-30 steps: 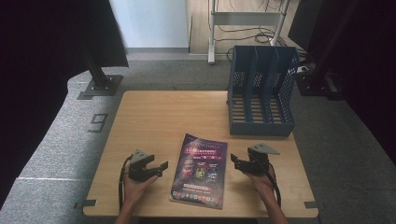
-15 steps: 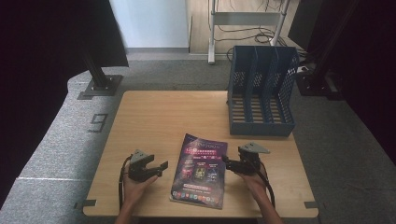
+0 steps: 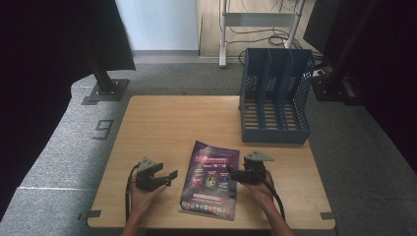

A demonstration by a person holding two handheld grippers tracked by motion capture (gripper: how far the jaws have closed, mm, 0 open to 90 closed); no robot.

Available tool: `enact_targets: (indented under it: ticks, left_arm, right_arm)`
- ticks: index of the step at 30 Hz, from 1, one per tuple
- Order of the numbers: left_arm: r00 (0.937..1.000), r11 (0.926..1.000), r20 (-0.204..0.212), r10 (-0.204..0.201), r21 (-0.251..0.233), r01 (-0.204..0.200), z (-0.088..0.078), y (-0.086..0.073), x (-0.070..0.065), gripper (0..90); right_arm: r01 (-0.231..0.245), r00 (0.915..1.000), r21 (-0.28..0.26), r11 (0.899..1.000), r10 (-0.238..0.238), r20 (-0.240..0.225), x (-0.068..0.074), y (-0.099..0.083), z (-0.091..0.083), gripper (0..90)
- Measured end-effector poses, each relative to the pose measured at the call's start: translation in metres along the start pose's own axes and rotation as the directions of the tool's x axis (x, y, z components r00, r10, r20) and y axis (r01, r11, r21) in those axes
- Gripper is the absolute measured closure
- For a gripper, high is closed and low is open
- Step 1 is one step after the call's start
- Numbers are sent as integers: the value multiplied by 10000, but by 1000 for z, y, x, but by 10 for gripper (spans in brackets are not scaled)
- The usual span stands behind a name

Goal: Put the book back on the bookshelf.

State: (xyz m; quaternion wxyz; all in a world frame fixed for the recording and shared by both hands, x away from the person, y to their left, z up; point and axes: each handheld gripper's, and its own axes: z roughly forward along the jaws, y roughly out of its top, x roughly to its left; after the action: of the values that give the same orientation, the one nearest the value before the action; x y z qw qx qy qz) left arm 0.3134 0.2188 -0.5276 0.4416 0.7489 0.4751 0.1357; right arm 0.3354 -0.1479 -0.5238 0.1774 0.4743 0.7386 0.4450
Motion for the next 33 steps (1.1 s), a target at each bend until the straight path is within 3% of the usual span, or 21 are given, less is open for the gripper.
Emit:
enact_targets:
  ticks: [16,21,33]
  left_arm:
    - [10000,10000,4,-37,20,37,1,0,-1,254]
    - [10000,10000,6,-66,18,66,1,0,-1,254]
    - [9998,9997,-66,-204,-104,203,-5,3,3,249]
  right_arm:
    - [4,9999,583,9983,3,-117,11,1,30,156]
    - [81,9998,924,9957,-95,147,11,-3,37,141]
    - [311,9977,910,9954,-364,569,13,-6,39,136]
